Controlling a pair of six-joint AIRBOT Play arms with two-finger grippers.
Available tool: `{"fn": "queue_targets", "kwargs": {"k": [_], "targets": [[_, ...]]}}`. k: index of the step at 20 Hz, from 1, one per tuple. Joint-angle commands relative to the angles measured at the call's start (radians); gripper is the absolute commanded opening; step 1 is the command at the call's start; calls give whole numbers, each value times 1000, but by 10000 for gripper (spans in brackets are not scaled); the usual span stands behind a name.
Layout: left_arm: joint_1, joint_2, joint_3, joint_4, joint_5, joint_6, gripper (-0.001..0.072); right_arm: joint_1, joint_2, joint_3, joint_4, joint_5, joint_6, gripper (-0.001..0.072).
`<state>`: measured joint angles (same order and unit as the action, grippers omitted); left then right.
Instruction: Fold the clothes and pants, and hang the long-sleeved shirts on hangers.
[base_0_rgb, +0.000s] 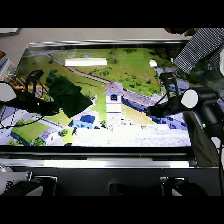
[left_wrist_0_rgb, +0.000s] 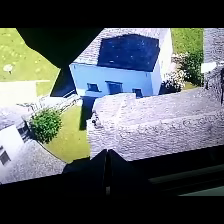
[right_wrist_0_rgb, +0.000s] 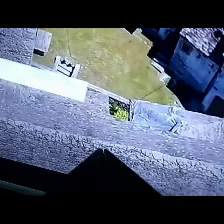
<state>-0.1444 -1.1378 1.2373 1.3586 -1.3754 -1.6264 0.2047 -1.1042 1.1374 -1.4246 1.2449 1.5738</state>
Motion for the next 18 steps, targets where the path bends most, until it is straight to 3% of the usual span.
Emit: {"fn": "queue_targets", "kwargs": {"k": [1,10,11,12,13,16,18], "targets": [[0,0,-1,0,15,0,22,1,1,1,2,-21,0,28],[0,0,-2,15,27,4,40,1,1,1,2,-21,0,28],[0,0,-8,45,71,1,228,1,1,1,2,-21,0,28],[0,-3,-7,64,90,-61,637,1,1,1,2,-21,0,28],[2,-10,4,105,124,-122,720,1,1,1,2,-21,0,28],[45,-121,148,250,138,-103,720,1,1,1,2,-21,0,28],[89,-259,261,259,140,-101,720,1,1,1,2,-21,0,28]]}}
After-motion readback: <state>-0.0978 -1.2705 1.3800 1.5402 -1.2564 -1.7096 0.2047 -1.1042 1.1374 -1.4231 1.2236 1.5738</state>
